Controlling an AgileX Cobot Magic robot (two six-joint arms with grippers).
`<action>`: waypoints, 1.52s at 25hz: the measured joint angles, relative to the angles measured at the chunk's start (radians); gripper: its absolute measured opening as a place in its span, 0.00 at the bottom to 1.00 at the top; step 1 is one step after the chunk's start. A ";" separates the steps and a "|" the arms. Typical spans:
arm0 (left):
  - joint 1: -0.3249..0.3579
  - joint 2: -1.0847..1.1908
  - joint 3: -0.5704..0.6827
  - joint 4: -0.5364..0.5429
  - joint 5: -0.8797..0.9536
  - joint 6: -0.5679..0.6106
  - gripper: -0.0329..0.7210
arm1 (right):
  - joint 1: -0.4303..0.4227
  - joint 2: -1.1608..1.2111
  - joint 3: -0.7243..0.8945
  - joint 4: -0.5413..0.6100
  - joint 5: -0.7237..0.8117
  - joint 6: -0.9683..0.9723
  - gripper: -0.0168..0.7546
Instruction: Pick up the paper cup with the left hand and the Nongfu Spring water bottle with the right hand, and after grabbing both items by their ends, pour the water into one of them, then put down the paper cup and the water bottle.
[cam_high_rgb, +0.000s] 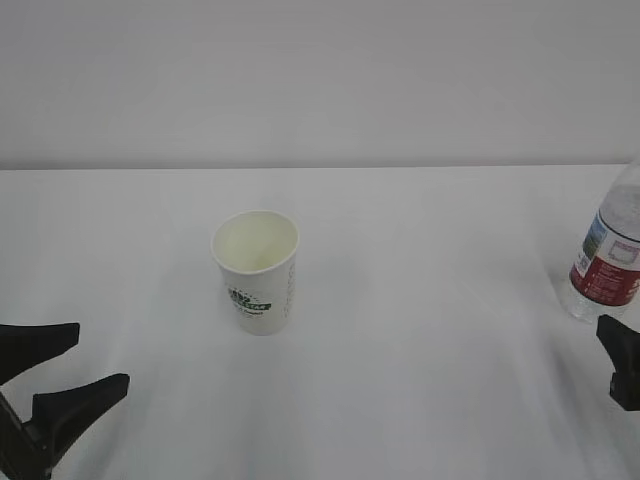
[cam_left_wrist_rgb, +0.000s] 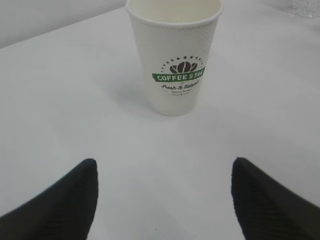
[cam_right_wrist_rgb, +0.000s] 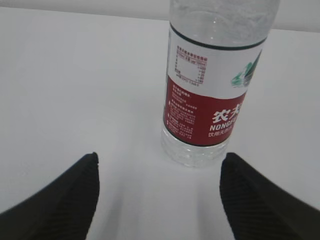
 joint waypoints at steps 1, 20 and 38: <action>0.000 0.000 0.000 0.000 0.000 -0.004 0.85 | 0.000 0.009 -0.009 0.000 0.000 -0.001 0.76; 0.000 0.000 0.000 0.004 -0.004 -0.009 0.83 | 0.000 0.150 -0.169 0.053 -0.006 -0.031 0.79; 0.000 0.000 -0.002 0.004 -0.004 -0.011 0.83 | 0.000 0.240 -0.312 0.119 -0.007 -0.033 0.88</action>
